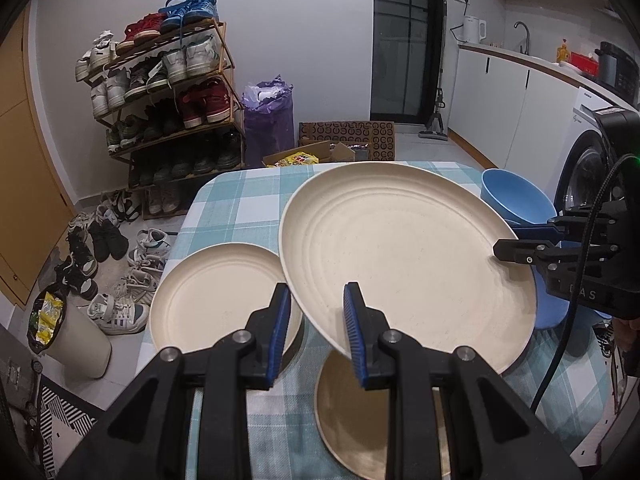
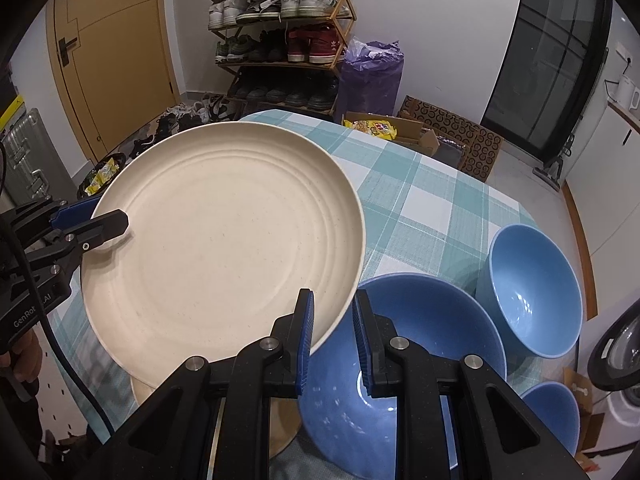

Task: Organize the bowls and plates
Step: 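Carry the held plate with the left gripper over another cream plate, then lower the held plate onto the other cream plate and open the left gripper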

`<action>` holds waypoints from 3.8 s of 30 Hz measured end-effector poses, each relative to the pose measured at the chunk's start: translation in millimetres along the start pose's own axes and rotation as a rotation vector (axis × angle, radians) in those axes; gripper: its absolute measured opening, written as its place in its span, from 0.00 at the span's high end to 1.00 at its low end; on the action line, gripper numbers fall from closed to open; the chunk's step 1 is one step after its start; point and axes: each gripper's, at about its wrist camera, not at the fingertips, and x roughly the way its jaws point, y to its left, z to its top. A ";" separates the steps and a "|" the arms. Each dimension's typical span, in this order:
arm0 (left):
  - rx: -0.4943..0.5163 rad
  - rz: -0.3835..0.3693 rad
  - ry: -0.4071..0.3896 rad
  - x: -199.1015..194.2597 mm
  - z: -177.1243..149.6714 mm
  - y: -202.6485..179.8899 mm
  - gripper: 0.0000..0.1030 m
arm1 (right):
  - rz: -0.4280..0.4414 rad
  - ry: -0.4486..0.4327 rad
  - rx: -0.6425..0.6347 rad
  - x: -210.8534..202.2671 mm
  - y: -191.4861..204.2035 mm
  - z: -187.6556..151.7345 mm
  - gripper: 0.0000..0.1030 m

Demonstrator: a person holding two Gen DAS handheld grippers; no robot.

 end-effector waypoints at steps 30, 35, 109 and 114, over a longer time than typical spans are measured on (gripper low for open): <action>0.008 0.013 -0.026 -31.3 -59.5 -0.4 0.76 | -0.010 -0.038 -0.014 -21.1 40.7 -54.3 0.80; 0.014 0.018 -0.027 -30.5 -66.2 -1.7 0.76 | -0.014 -0.038 -0.011 -19.6 45.1 -61.3 0.80; 0.087 0.019 0.099 36.8 -114.9 -25.7 0.76 | -0.121 0.075 -0.024 50.8 59.3 -116.1 0.80; 0.083 0.016 0.113 38.9 -116.2 -24.4 0.75 | -0.120 0.085 -0.027 54.1 60.2 -117.5 0.80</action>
